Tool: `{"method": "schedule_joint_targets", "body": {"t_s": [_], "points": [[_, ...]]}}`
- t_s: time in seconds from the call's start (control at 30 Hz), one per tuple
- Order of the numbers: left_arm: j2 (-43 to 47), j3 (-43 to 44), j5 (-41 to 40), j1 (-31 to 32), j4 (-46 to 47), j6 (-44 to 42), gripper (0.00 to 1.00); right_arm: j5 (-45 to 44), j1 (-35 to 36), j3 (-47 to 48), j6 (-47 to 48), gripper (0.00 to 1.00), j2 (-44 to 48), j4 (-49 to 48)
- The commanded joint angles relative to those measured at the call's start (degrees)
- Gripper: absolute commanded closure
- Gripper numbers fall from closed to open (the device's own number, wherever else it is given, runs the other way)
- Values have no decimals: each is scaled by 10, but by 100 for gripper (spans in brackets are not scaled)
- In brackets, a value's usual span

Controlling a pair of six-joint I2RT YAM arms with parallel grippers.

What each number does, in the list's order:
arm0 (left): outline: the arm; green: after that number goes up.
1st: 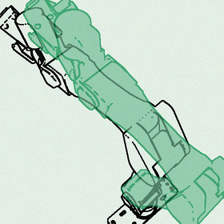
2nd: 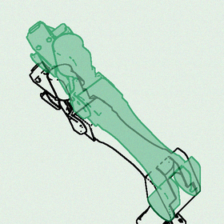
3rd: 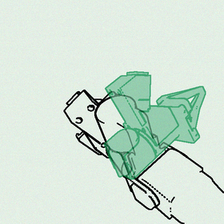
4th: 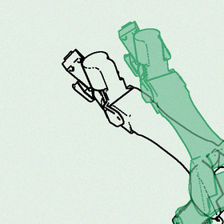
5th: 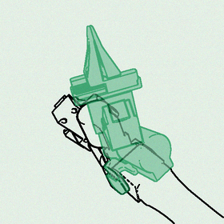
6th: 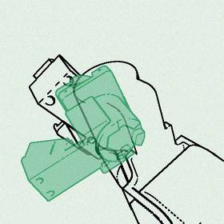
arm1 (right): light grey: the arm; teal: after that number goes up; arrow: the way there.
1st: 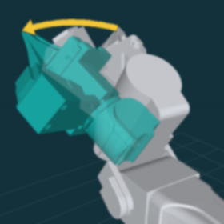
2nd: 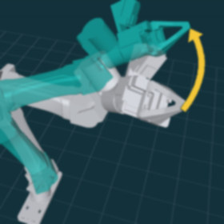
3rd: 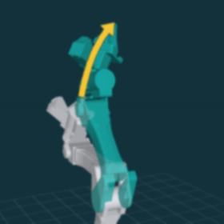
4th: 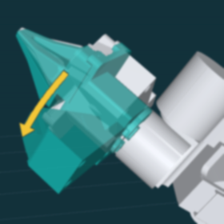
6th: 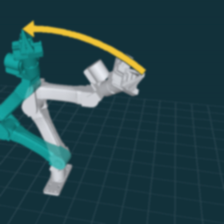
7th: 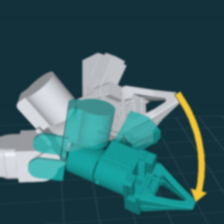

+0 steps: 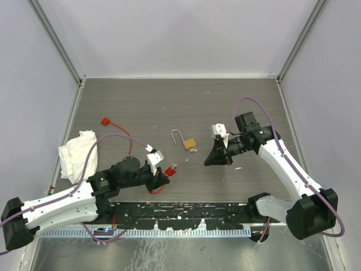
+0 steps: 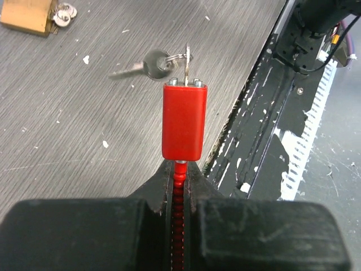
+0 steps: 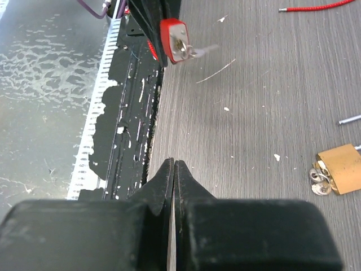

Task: Lock with the key
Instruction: Lock the lock.

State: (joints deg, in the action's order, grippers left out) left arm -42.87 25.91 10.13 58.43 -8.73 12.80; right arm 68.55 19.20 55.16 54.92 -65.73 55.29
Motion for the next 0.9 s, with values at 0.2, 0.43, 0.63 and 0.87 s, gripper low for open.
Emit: {"method": "schedule_joint_targets", "body": {"t_s": [0.2,0.43,0.63,0.87], "points": [[62,19,-50,25,35,-7,100,39,-57,-4,75,99,-26,32],[110,19,-80,24,24,9,100,28,-58,8,53,99,-30,18],[132,-12,-89,24,72,61,100,30,-57,18,22,99,-10,8],[99,3,-70,25,83,61,100,22,-57,16,11,99,29,13]]}}
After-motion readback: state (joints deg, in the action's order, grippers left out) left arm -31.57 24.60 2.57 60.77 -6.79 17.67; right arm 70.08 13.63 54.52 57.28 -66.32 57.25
